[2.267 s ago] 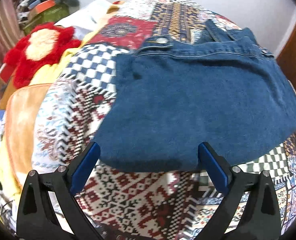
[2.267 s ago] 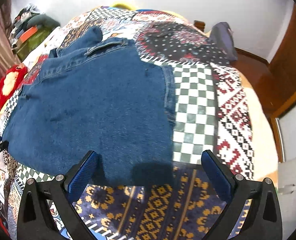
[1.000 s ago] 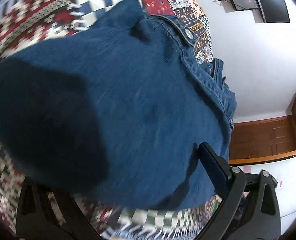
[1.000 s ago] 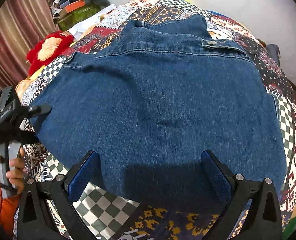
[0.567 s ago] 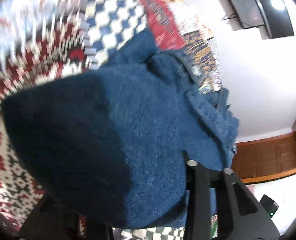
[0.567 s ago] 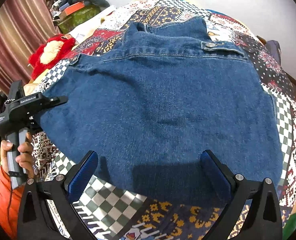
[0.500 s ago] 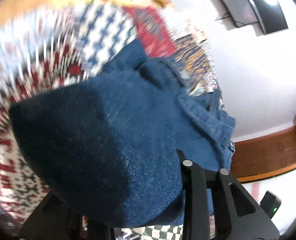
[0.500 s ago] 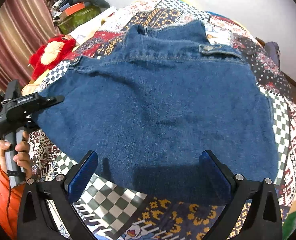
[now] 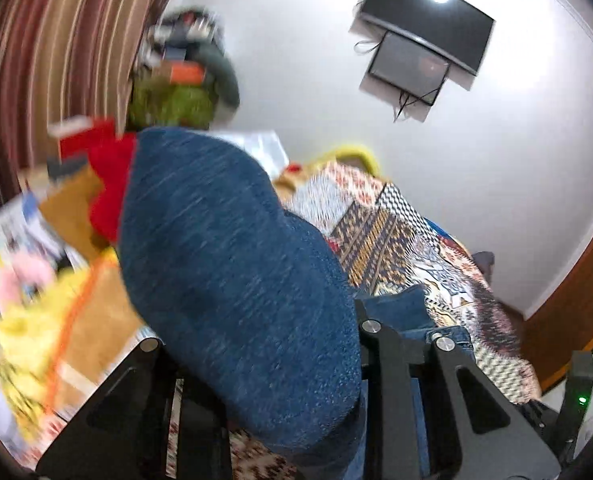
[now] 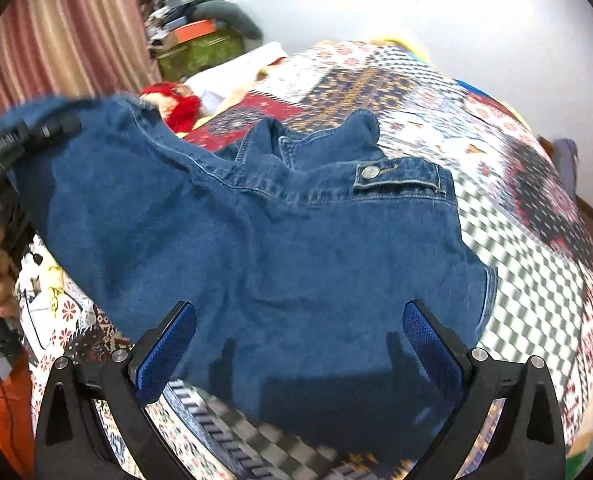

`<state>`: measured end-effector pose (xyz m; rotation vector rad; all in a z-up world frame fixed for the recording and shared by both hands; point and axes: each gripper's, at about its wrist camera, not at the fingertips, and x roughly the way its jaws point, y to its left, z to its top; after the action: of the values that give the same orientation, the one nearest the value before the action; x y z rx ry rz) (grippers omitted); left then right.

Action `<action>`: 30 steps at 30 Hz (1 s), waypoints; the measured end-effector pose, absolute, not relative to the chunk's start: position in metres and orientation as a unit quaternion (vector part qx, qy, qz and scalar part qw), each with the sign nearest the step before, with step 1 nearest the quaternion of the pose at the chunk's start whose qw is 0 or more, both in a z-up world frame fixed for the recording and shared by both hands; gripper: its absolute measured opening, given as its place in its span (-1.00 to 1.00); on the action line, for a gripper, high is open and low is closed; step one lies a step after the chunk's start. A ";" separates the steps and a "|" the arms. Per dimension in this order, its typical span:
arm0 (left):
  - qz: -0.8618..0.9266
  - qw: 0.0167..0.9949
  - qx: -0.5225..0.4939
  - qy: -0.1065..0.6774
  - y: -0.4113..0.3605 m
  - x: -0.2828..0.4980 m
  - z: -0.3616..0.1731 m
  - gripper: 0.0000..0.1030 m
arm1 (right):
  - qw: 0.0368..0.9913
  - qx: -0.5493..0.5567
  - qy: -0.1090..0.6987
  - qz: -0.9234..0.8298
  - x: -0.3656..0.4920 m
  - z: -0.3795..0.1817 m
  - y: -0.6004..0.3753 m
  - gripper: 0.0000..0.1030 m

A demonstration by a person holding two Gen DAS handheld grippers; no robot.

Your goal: Fold large clothes

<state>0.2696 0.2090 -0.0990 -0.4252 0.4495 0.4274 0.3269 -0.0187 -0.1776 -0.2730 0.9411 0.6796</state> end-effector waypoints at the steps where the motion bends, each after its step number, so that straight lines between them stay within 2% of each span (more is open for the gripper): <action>1: 0.210 0.933 -0.196 0.217 0.207 0.272 -0.096 -0.47 | 0.823 -0.134 0.446 0.325 0.329 -0.183 -0.008 0.99; 10: 0.175 0.952 -0.112 0.225 0.165 0.288 -0.095 -0.47 | 0.757 -0.162 0.523 0.356 0.342 -0.246 0.051 1.00; 16: 0.133 0.964 -0.069 0.221 0.126 0.304 -0.084 -0.47 | 0.742 -0.161 0.528 0.379 0.344 -0.235 0.037 0.99; 25: 0.038 0.975 -0.028 0.219 0.048 0.336 -0.071 -0.49 | 0.812 -0.056 0.504 0.289 0.347 -0.182 -0.116 0.99; 30: -0.033 0.965 0.032 0.257 -0.012 0.343 -0.095 -0.49 | 0.842 -0.021 0.494 0.214 0.344 -0.166 -0.198 0.99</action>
<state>0.3425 -0.0118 -0.0951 0.0656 0.5203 -0.0665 0.3438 -0.1980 -0.1655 -0.0454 1.0444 0.4511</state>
